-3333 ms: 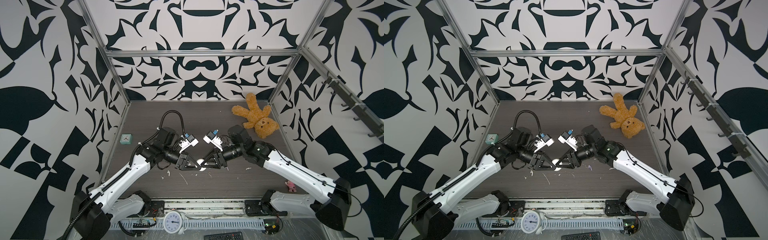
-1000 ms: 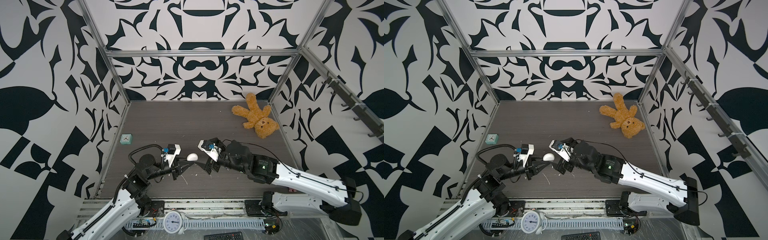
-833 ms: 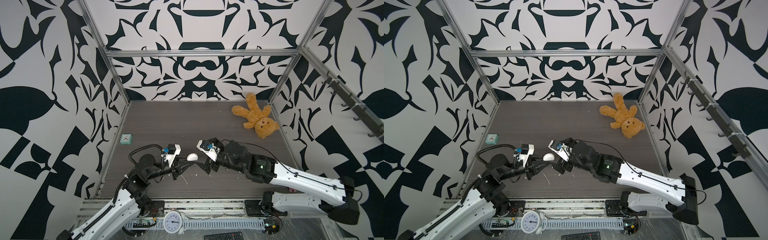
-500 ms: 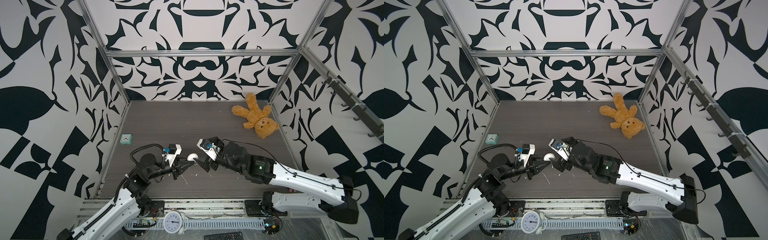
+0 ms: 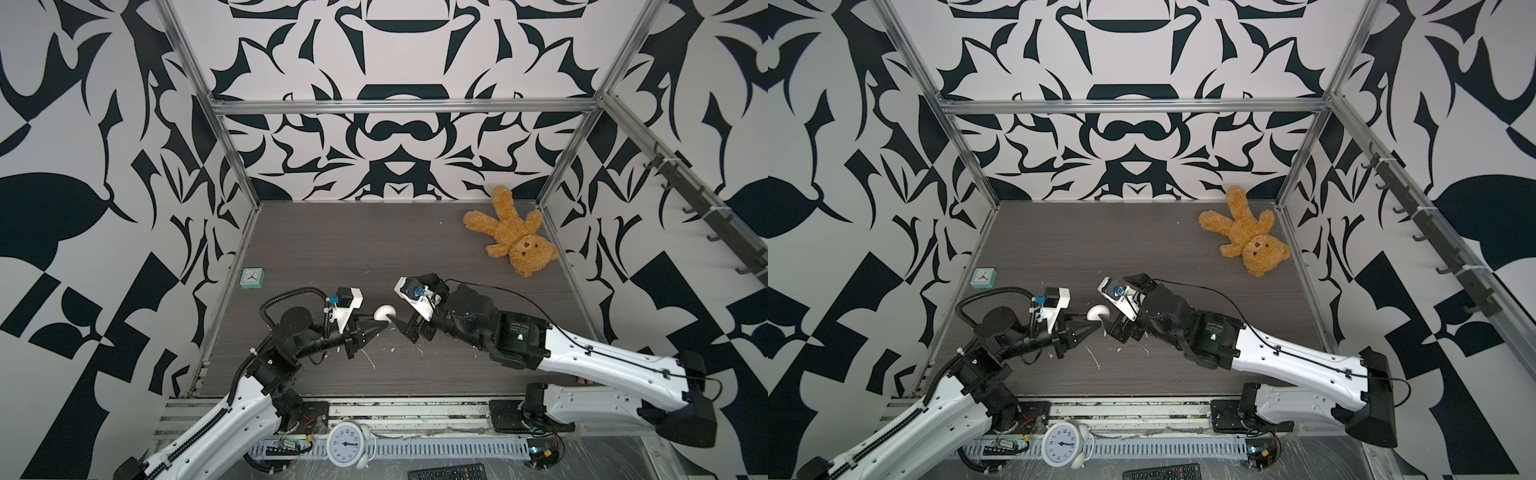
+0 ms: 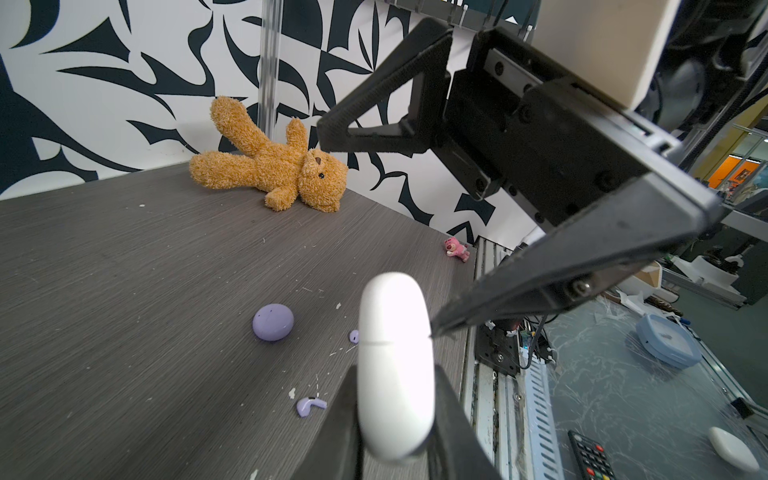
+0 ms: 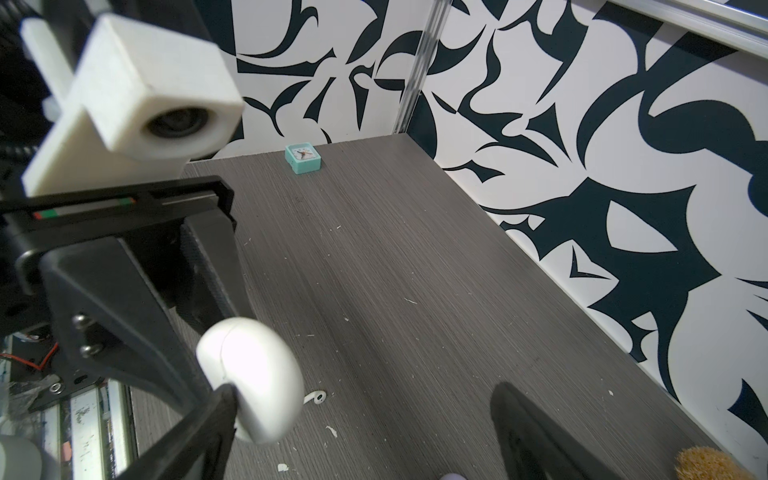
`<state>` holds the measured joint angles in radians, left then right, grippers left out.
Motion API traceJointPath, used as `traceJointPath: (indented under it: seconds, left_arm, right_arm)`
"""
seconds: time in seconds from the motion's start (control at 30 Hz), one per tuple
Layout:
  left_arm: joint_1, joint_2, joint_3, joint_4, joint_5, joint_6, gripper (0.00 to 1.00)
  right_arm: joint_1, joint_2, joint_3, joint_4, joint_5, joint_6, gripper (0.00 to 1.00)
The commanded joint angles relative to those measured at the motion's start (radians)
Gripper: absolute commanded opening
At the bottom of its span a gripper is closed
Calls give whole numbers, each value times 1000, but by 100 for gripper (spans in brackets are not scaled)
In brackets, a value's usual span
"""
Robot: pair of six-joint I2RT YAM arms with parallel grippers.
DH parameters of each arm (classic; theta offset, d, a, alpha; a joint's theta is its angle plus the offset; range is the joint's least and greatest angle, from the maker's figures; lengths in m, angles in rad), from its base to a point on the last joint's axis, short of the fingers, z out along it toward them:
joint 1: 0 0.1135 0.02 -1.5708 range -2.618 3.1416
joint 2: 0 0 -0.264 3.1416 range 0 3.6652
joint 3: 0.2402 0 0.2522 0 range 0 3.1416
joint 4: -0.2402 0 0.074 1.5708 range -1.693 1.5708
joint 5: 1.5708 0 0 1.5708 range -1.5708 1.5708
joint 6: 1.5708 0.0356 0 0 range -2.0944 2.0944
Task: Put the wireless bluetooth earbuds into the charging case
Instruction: 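Push the case lid open with the right gripper while the left gripper holds the case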
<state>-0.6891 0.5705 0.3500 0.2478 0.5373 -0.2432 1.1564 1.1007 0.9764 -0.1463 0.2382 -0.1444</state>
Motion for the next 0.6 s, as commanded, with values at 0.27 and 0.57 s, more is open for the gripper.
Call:
traceJointPath:
  seconds: [0.27, 0.57]
  left_arm:
    - [-10, -19, -14, 36, 78, 4, 0]
    - [-10, -35, -20, 22, -9, 63, 0]
  right_arm:
    - [-7, -24, -14, 73, 119, -8, 97]
    - [-6, -69, 2, 24, 84, 48, 99]
